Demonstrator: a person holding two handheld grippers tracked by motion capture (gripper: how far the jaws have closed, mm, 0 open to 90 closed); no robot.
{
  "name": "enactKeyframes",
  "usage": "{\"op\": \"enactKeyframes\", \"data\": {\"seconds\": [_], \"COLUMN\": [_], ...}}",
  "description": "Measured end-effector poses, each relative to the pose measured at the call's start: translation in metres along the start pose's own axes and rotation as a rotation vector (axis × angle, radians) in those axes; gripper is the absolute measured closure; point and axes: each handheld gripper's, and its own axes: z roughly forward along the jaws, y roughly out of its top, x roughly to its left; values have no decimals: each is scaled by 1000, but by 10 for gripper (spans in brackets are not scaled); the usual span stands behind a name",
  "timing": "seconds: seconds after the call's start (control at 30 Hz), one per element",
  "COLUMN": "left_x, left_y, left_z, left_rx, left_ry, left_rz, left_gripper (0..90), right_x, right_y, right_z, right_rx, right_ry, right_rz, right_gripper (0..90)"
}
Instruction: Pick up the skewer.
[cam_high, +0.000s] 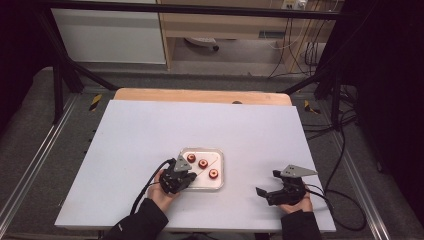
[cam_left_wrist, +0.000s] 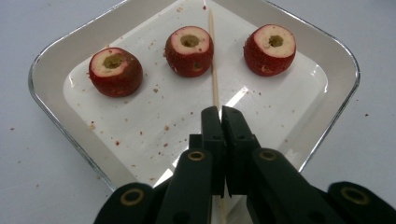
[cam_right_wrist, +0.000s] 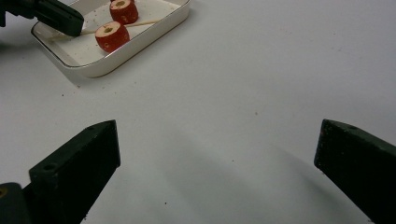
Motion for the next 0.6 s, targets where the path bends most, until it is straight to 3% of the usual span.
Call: {"op": "enactKeyframes", "data": {"seconds": [0.33,0.6], "left_x": [1,4], "left_y": [1,3], "left_z": [-9,-17], "left_rx": [-52,-67], "left_ry": [-19,-49], "left_rz": [-11,-17], "left_gripper": [885,884], "right_x": [0,1], "right_y": [0,0], "right_z": [0,0], "right_rx": [1,-2], "right_ry": [0,-1], "right_rz": [0,2], "right_gripper": [10,10]}}
